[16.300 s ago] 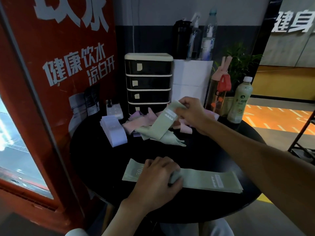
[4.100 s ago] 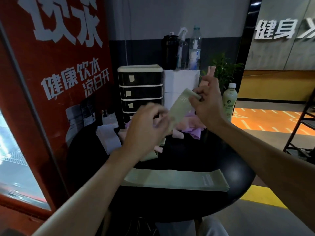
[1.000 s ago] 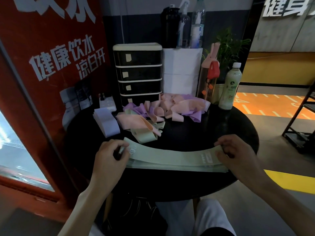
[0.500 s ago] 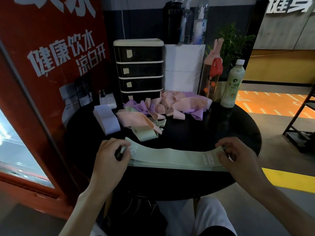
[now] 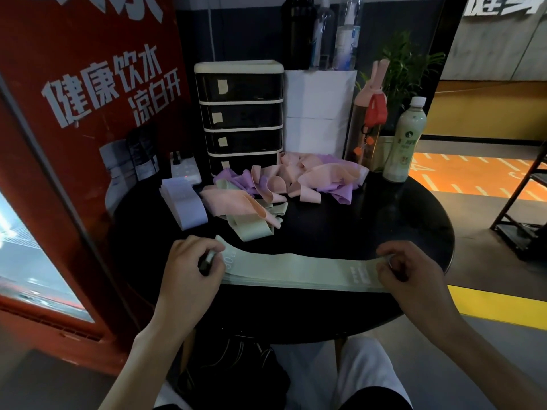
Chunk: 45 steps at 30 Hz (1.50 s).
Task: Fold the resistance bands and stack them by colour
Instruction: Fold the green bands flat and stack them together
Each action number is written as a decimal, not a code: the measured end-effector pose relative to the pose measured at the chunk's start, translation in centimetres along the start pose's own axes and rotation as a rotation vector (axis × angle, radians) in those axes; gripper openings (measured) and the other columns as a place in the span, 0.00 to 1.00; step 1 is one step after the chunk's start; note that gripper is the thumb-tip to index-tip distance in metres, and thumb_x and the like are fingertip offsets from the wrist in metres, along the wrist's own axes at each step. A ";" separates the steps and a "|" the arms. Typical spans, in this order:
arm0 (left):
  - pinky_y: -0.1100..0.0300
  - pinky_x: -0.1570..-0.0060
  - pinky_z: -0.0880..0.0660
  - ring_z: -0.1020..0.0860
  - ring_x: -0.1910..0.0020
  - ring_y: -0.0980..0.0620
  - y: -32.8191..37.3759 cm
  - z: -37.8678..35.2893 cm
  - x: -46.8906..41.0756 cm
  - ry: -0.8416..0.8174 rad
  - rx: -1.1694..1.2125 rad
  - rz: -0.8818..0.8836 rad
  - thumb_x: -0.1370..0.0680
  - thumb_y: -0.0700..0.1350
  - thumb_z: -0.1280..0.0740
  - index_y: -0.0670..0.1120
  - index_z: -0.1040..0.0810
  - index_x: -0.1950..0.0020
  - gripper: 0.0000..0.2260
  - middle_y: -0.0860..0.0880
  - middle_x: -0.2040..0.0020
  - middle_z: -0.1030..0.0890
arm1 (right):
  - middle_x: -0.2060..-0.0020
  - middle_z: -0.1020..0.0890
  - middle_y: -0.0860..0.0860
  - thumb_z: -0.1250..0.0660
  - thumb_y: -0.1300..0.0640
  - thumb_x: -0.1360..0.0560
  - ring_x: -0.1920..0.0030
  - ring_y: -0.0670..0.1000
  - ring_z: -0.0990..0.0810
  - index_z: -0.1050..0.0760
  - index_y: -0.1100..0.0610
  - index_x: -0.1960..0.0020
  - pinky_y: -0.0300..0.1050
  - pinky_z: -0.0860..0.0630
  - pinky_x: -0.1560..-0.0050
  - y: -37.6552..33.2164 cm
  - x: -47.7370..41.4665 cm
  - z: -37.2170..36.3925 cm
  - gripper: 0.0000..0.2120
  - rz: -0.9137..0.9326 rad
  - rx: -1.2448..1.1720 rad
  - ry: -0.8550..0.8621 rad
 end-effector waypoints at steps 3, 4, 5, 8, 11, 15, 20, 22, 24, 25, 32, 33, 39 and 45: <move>0.75 0.49 0.35 0.28 0.51 0.53 0.0 -0.1 -0.1 0.001 -0.016 -0.006 0.27 0.32 0.29 0.45 0.18 0.53 0.09 0.53 0.56 0.22 | 0.67 0.23 0.45 0.31 0.67 0.26 0.63 0.41 0.24 0.22 0.52 0.51 0.28 0.31 0.66 0.1 -0.2 0.0 0.11 -0.026 0.010 -0.011; 0.75 0.49 0.35 0.28 0.51 0.53 -0.1 -0.1 -0.1 0.004 -0.020 -0.003 0.28 0.32 0.29 0.45 0.18 0.54 0.09 0.53 0.55 0.23 | 0.66 0.23 0.45 0.31 0.66 0.26 0.63 0.40 0.24 0.22 0.52 0.51 0.28 0.31 0.66 0.2 -0.3 0.0 0.10 -0.030 0.025 -0.013; 0.75 0.48 0.35 0.29 0.50 0.52 -0.3 -0.2 0.0 0.006 -0.021 0.007 0.28 0.31 0.29 0.45 0.18 0.54 0.10 0.52 0.54 0.24 | 0.65 0.23 0.44 0.31 0.66 0.26 0.63 0.40 0.25 0.22 0.51 0.52 0.28 0.31 0.65 0.3 -0.3 -0.1 0.10 -0.031 0.039 -0.016; 0.76 0.46 0.37 0.30 0.49 0.52 -0.7 -0.5 0.0 0.001 -0.045 0.028 0.29 0.31 0.29 0.45 0.17 0.54 0.10 0.51 0.52 0.27 | 0.63 0.21 0.44 0.30 0.66 0.27 0.62 0.41 0.24 0.22 0.48 0.55 0.28 0.30 0.64 0.4 -0.5 -0.1 0.12 -0.028 0.054 -0.018; 0.67 0.44 0.33 0.30 0.48 0.49 -0.9 -0.7 0.0 -0.008 -0.058 0.014 0.28 0.34 0.30 0.46 0.17 0.54 0.09 0.53 0.50 0.30 | 0.61 0.20 0.44 0.30 0.68 0.28 0.60 0.41 0.23 0.22 0.49 0.58 0.28 0.30 0.62 0.1 -0.5 0.0 0.13 0.002 0.071 -0.026; 0.54 0.45 0.37 0.28 0.46 0.48 0.6 -0.4 0.0 0.031 -0.214 -0.069 0.28 0.47 0.36 0.50 0.18 0.54 0.08 0.55 0.50 0.26 | 0.57 0.20 0.45 0.30 0.70 0.29 0.54 0.41 0.23 0.21 0.52 0.60 0.26 0.31 0.58 -0.1 -0.6 0.0 0.13 0.074 0.135 -0.048; 0.60 0.46 0.38 0.25 0.48 0.55 4.7 -2.6 0.6 -0.123 -0.150 -0.295 0.24 0.52 0.38 0.51 0.17 0.52 0.11 0.56 0.51 0.22 | 0.56 0.20 0.45 0.30 0.69 0.29 0.52 0.39 0.24 0.19 0.54 0.59 0.25 0.31 0.56 0.2 -0.8 0.0 0.10 0.090 0.185 -0.054; 0.63 0.48 0.39 0.26 0.49 0.58 5.0 -3.6 0.7 -0.218 -0.126 -0.321 0.22 0.56 0.39 0.52 0.17 0.49 0.13 0.58 0.51 0.23 | 0.56 0.20 0.45 0.29 0.69 0.29 0.52 0.37 0.24 0.19 0.54 0.58 0.24 0.32 0.56 0.2 -0.8 0.0 0.09 0.093 0.197 -0.056; 0.63 0.49 0.38 0.27 0.49 0.59 4.6 -4.3 0.8 -0.284 -0.119 -0.328 0.22 0.57 0.39 0.54 0.17 0.48 0.14 0.59 0.51 0.24 | 0.56 0.20 0.45 0.29 0.68 0.29 0.51 0.36 0.24 0.20 0.53 0.58 0.23 0.32 0.55 0.3 -0.9 0.1 0.10 0.092 0.210 -0.071; 0.61 0.49 0.36 0.27 0.49 0.58 4.4 -4.5 0.9 -0.304 -0.114 -0.328 0.22 0.58 0.40 0.54 0.17 0.48 0.14 0.59 0.50 0.24 | 0.56 0.20 0.44 0.29 0.68 0.29 0.52 0.37 0.24 0.20 0.51 0.59 0.23 0.32 0.56 0.3 -1.0 0.1 0.12 0.087 0.214 -0.085; 0.57 0.51 0.34 0.28 0.49 0.56 4.3 -4.6 1.0 -0.298 -0.165 -0.331 0.22 0.58 0.40 0.56 0.18 0.49 0.12 0.59 0.50 0.24 | 0.62 0.22 0.44 0.28 0.61 0.27 0.63 0.43 0.26 0.21 0.47 0.59 0.33 0.32 0.64 -2.3 -3.7 0.2 0.09 0.065 0.175 -0.163; 0.57 0.51 0.34 0.28 0.48 0.57 4.2 -4.6 1.0 -0.301 -0.167 -0.325 0.22 0.58 0.40 0.56 0.19 0.49 0.13 0.60 0.50 0.24 | 0.64 0.22 0.45 0.29 0.60 0.27 0.64 0.45 0.26 0.21 0.47 0.58 0.34 0.31 0.65 -2.9 -4.4 -0.2 0.08 0.064 0.169 -0.187; 0.59 0.51 0.36 0.28 0.48 0.57 4.4 -4.6 1.0 -0.314 -0.183 -0.319 0.22 0.60 0.42 0.56 0.19 0.49 0.15 0.61 0.49 0.25 | 0.63 0.19 0.44 0.30 0.59 0.25 0.65 0.39 0.23 0.19 0.54 0.53 0.33 0.29 0.61 -5.6 -9.0 -6.7 0.02 0.031 0.070 -0.365; 0.58 0.47 0.35 0.29 0.45 0.57 4.4 -4.5 0.9 -0.359 -0.159 -0.291 0.22 0.62 0.45 0.56 0.20 0.44 0.18 0.61 0.46 0.25 | 0.51 0.18 0.51 0.31 0.55 0.27 0.54 0.49 0.20 0.20 0.54 0.44 0.42 0.23 0.53 -5.1 -13.3 -13.6 0.12 -0.092 0.083 -0.394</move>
Point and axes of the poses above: each hand's wrist, its own x-axis away from the middle knuckle, its own z-axis out of the back of the hand, y = z × x, the point moved 4 cm from there along -x, towards the middle knuckle
